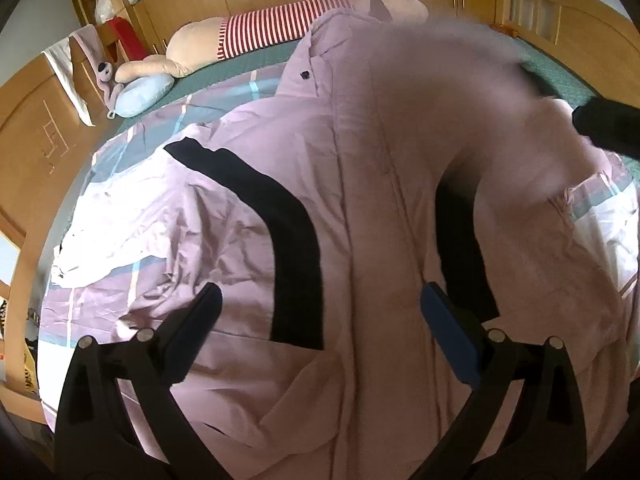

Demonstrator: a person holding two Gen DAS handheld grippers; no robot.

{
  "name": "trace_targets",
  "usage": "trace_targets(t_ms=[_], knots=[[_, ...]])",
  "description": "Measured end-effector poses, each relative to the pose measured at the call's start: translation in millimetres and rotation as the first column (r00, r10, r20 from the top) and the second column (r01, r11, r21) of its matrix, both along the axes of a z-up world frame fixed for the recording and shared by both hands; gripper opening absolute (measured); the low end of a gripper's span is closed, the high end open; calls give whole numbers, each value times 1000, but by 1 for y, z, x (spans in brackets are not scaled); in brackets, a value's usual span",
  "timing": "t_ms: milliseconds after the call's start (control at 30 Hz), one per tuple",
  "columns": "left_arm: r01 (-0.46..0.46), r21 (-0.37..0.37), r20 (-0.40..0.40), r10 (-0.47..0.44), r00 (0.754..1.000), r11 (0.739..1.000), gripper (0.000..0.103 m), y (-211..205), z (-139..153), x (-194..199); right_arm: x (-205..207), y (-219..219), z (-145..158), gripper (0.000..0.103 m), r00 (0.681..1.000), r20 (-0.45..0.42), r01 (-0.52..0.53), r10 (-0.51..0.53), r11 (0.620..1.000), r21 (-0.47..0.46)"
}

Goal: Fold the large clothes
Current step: 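Grasp the jacket sleeve with the right gripper and fold it across the chest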

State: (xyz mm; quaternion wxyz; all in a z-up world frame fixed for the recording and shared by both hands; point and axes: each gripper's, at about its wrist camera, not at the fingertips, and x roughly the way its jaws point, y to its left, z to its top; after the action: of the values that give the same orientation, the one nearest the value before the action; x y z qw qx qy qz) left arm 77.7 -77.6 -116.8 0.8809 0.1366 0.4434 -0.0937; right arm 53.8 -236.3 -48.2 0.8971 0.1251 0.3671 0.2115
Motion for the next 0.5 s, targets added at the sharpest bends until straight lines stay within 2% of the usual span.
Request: trace_targets(t_ms=[100,233,300,367,500], knots=[[-1,-10,5,1,1000,1000,100,6,1,0,1,-13,13,85,1000,21,22,-23,999,49],[6,7,43,-6,999,1000,100,8,-2,0,16,-46,-4,90,987,-44,158,-154,982,107],[17,26,56,-18,998,1000,100,5,-6,1,32,-54,-19,90,973,-96,220,-211,970,98],[22,47,53,-25,998,999,100,3,-9,2,30,-69,-31,90,958,-136,265,-252,960,87],[48,41,58,-50,997,998,100,-1,-7,0,22,-76,-44,90,948,-171,287,-269,954,85]])
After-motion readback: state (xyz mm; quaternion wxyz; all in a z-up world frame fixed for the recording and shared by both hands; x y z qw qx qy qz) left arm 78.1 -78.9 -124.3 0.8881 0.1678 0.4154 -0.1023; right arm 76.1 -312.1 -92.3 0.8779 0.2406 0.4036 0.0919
